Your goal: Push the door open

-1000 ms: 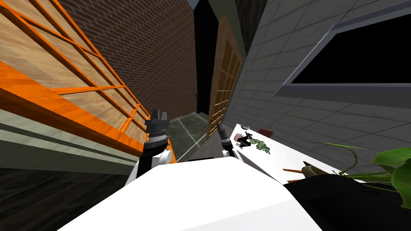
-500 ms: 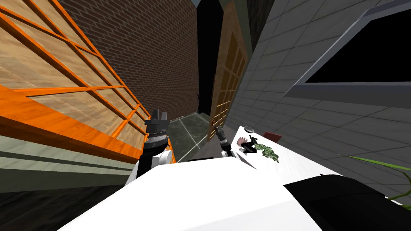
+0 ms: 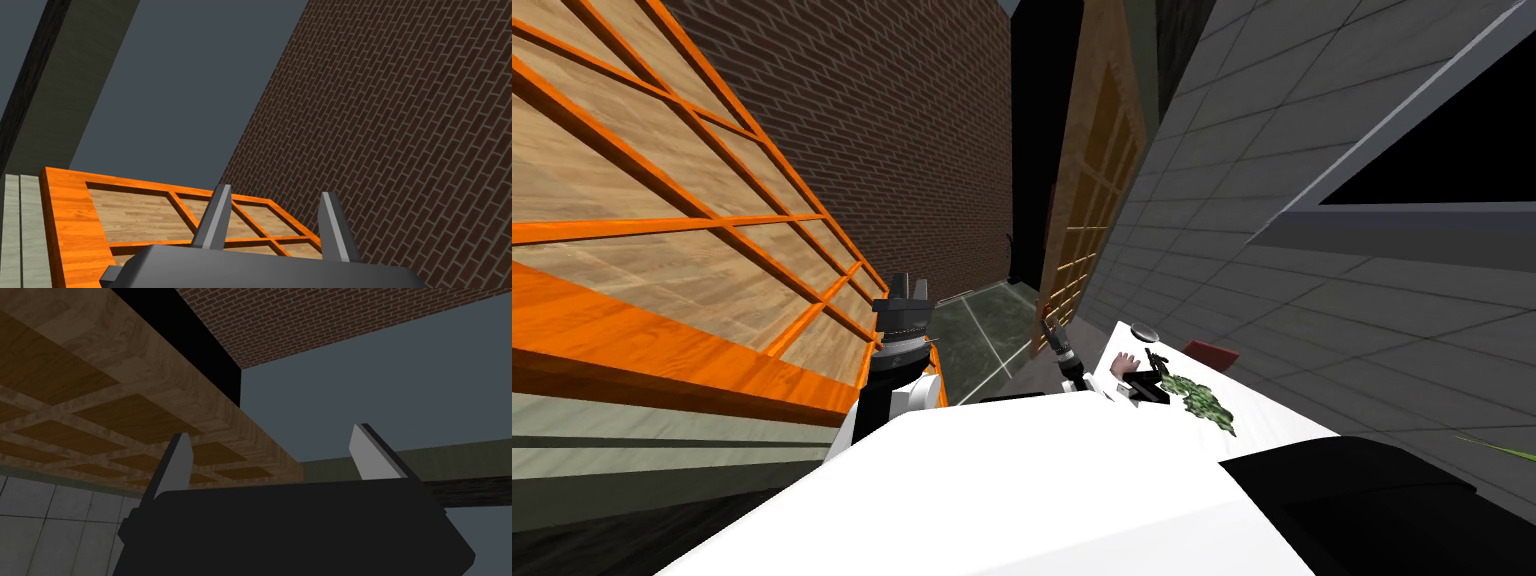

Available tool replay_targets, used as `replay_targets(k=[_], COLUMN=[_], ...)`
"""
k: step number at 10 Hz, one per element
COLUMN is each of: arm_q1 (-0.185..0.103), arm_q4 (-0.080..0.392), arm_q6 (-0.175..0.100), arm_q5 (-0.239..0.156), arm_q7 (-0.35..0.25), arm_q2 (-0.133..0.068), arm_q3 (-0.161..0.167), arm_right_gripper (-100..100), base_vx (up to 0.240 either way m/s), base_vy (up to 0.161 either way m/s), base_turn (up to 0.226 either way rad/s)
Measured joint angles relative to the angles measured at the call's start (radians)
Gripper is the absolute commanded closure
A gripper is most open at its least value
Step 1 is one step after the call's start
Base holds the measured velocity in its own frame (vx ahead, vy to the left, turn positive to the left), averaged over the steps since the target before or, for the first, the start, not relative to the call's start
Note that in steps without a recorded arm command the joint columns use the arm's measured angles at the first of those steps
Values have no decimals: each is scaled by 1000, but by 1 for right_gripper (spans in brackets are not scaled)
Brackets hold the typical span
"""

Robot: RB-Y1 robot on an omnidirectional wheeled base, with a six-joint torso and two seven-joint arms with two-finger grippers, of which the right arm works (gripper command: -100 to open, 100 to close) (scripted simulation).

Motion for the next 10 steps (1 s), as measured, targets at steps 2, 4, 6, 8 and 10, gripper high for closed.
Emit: replay_targets(k=[2, 4, 6, 8, 10], arm_q1=[-14, -14, -24, -28, -39], arm_q4=[30, 60, 99, 138, 184], arm_q6=[-1, -16, -28, -43, -57], arm_q5=[16, 28, 45, 63, 82], arm_q7=[28, 54, 86, 121, 159], arm_q2=[2, 0, 1, -2, -1], arm_q3=[5, 6, 9, 11, 14], arm_right_gripper=[-100, -100, -100, -100, -100], base_vx=[82, 73, 95, 115, 125], base_vy=[-20, -19, -28, -30, -59], base_turn=[60, 53, 86, 74, 90])
